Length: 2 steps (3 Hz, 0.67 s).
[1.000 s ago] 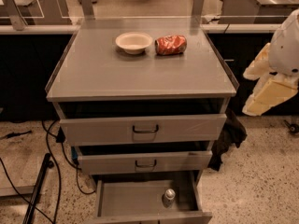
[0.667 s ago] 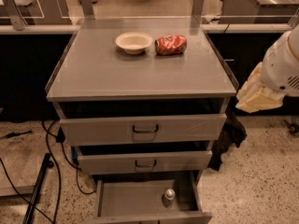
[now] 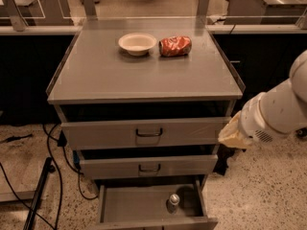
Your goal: Pick redbull can from bottom drawer and place on counter
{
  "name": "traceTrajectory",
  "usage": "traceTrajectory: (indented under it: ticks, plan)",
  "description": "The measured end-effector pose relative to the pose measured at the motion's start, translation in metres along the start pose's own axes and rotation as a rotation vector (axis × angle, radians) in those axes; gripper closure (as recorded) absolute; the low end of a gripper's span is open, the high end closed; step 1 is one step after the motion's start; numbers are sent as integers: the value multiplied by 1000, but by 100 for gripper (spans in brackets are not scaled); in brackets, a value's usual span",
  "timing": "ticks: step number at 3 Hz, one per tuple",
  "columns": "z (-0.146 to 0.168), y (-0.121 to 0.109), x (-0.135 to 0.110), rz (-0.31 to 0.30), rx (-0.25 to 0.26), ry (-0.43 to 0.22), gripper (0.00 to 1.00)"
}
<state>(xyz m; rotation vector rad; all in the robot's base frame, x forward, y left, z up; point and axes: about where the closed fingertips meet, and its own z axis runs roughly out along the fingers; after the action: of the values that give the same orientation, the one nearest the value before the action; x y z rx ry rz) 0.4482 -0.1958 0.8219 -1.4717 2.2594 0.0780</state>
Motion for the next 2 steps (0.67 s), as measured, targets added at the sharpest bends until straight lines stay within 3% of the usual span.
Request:
traceTrajectory:
  ticks: [1,2]
  plan:
    - [9,-5,-1,6,33,-21,100]
    - [16,-4,4,1,34,-10,100]
